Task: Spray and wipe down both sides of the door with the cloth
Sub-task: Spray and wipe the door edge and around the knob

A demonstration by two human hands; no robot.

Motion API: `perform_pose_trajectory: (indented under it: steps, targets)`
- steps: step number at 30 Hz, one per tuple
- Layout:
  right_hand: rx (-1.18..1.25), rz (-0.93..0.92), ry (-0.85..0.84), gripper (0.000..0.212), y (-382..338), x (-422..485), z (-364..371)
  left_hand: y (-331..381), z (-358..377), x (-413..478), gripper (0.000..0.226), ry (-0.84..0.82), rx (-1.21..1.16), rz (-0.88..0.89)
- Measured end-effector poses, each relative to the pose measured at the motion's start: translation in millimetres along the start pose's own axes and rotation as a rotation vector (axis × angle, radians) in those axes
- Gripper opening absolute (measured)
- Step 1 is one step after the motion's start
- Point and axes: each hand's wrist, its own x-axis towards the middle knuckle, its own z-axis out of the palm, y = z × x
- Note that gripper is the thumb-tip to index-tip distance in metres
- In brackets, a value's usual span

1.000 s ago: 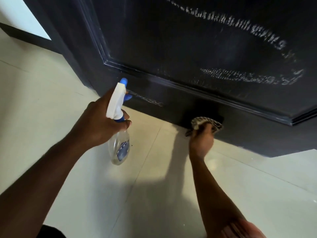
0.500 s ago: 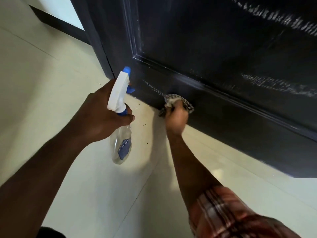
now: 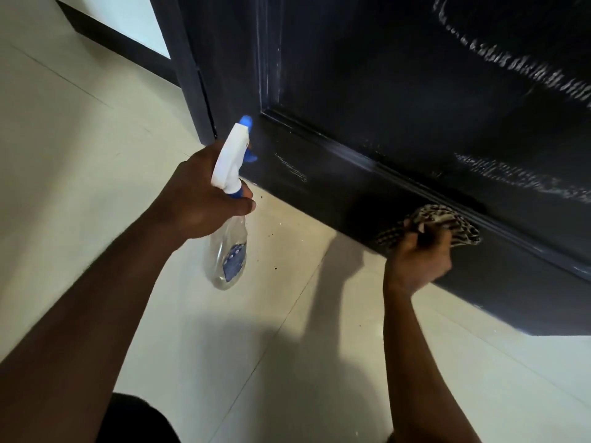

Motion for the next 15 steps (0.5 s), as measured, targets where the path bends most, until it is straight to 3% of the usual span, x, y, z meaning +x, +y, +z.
perform_pose_trajectory:
  steps: [4, 7, 11, 15]
  targets:
    - [0.033, -0.024, 0.007, 0.014, -9, -4, 16, 6, -5, 4, 0.054, 0.032, 0.016, 0.042]
    - [0.011, -0.145, -0.268, 0.018, -39, -24, 51, 8, -4, 3, 0.059, 0.018, 0.034, 0.030]
    - [-0.202, -0.428, -0.599, 0.022, -82, -51, 118, 3, -8, 3, 0.052, 0.020, 0.010, 0.003]
    - [-0.276, -0.440, -0.633, 0.024, -98, -62, 134, -4, -11, 6, 0.057, 0.069, 0.019, -0.024]
